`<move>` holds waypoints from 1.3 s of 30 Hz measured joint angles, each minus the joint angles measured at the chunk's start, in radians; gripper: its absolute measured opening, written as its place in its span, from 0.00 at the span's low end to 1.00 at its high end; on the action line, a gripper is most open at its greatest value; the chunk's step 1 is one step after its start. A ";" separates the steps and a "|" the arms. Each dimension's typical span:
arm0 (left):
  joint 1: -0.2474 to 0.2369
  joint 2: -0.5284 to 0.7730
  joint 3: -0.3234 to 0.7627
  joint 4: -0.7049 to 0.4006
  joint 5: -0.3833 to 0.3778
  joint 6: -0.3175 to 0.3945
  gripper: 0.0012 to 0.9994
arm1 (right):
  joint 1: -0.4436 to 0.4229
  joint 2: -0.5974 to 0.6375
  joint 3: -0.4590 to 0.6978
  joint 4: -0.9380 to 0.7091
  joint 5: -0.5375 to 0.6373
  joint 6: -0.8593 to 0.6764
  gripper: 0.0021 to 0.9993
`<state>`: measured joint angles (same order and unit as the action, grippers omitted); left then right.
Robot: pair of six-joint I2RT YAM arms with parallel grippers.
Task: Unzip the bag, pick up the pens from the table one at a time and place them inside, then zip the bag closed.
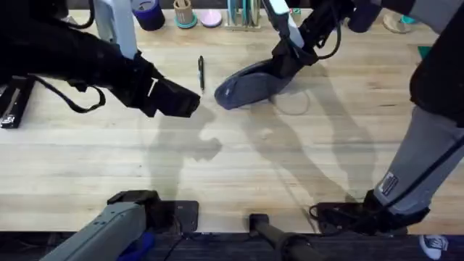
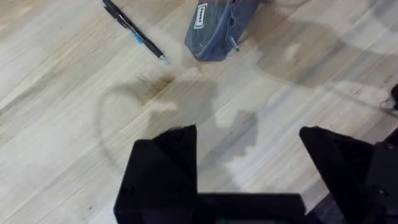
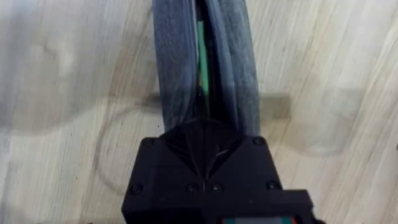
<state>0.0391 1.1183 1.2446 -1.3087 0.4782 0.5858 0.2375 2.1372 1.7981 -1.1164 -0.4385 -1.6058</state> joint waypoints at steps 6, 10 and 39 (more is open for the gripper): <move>0.000 0.000 0.000 -0.005 0.000 0.000 1.00 | 0.001 0.000 0.000 0.000 0.001 0.000 0.03; 0.000 0.000 0.000 -0.005 0.000 0.000 1.00 | 0.001 0.000 0.000 0.000 0.000 0.000 0.13; 0.000 0.000 0.000 -0.005 0.000 0.000 1.00 | 0.003 0.001 0.000 0.009 0.005 -0.015 1.00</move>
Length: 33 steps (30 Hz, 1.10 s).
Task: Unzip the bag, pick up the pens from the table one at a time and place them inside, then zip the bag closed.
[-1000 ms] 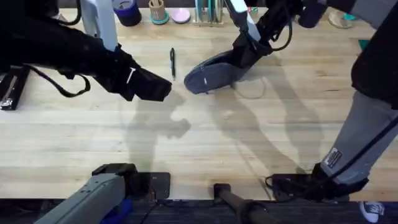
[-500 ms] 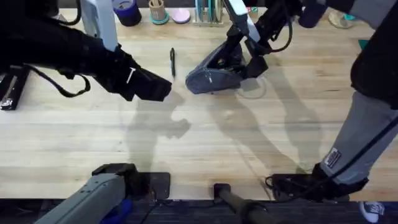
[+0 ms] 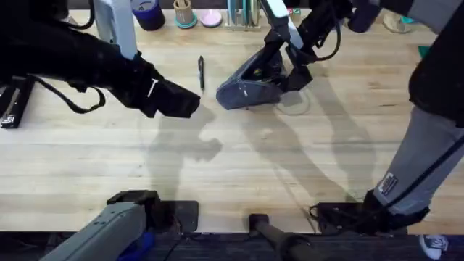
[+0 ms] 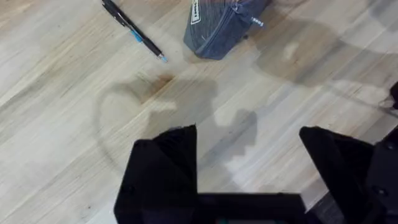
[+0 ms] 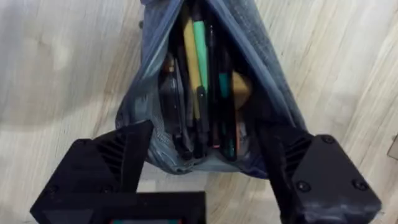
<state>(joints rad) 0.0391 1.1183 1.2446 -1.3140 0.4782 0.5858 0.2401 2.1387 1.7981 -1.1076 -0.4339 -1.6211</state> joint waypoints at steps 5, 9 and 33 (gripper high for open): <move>0.000 0.000 0.000 0.000 0.000 0.000 1.00 | 0.000 0.000 0.000 0.000 0.000 0.000 1.00; 0.000 0.000 0.000 0.000 0.000 0.000 1.00 | 0.000 0.000 0.000 -0.003 0.000 0.000 1.00; 0.000 0.000 0.000 0.000 0.000 0.000 1.00 | -0.008 -0.207 0.000 -0.072 0.001 0.041 1.00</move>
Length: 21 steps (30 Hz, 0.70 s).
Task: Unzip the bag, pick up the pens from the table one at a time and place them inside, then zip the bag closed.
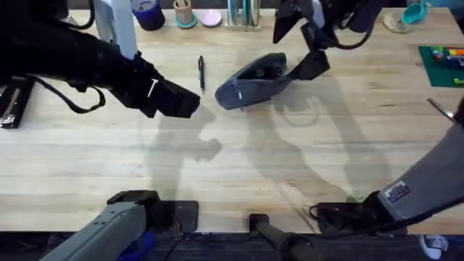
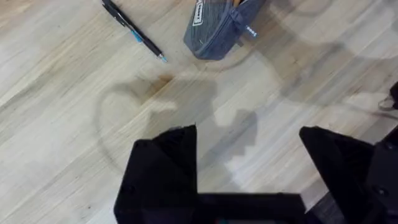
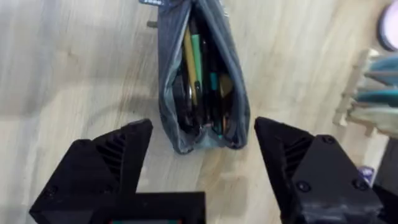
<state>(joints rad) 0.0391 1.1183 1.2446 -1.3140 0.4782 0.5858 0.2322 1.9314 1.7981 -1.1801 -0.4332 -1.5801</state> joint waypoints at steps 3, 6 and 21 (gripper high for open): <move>0.000 0.000 0.000 0.000 0.000 0.000 1.00 | -0.014 -0.031 0.000 -0.004 0.000 0.023 1.00; 0.000 0.000 0.000 0.000 0.000 0.000 1.00 | -0.027 -0.060 0.000 -0.013 0.000 0.033 1.00; 0.000 0.000 0.000 0.000 0.000 0.000 1.00 | -0.060 -0.207 0.000 -0.071 0.019 0.144 1.00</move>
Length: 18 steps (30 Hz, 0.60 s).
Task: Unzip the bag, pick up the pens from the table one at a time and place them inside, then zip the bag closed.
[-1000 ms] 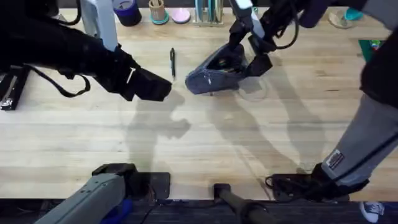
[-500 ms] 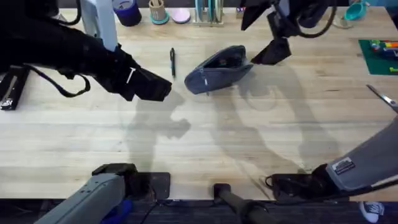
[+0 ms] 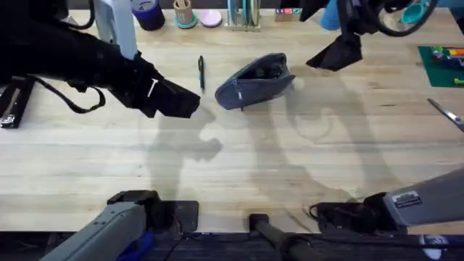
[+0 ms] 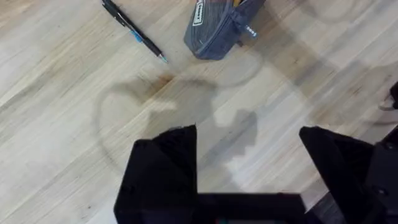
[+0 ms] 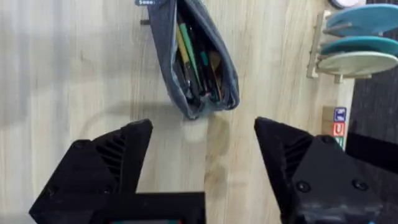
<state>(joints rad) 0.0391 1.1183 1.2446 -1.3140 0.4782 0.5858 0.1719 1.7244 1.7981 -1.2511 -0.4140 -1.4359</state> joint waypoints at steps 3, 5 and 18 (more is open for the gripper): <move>0.000 0.000 0.000 0.000 0.000 0.000 1.00 | 0.000 -0.031 0.000 -0.007 0.031 0.018 1.00; 0.000 0.000 0.000 0.000 0.000 0.000 1.00 | 0.000 -0.052 0.000 -0.007 0.050 0.036 1.00; 0.000 0.000 0.000 0.000 -0.005 0.000 1.00 | 0.000 -0.161 0.000 -0.013 0.119 0.388 1.00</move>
<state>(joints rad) 0.0391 1.1183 1.2446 -1.3140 0.4736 0.5854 0.1719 1.5635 1.7981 -1.2640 -0.2951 -1.0477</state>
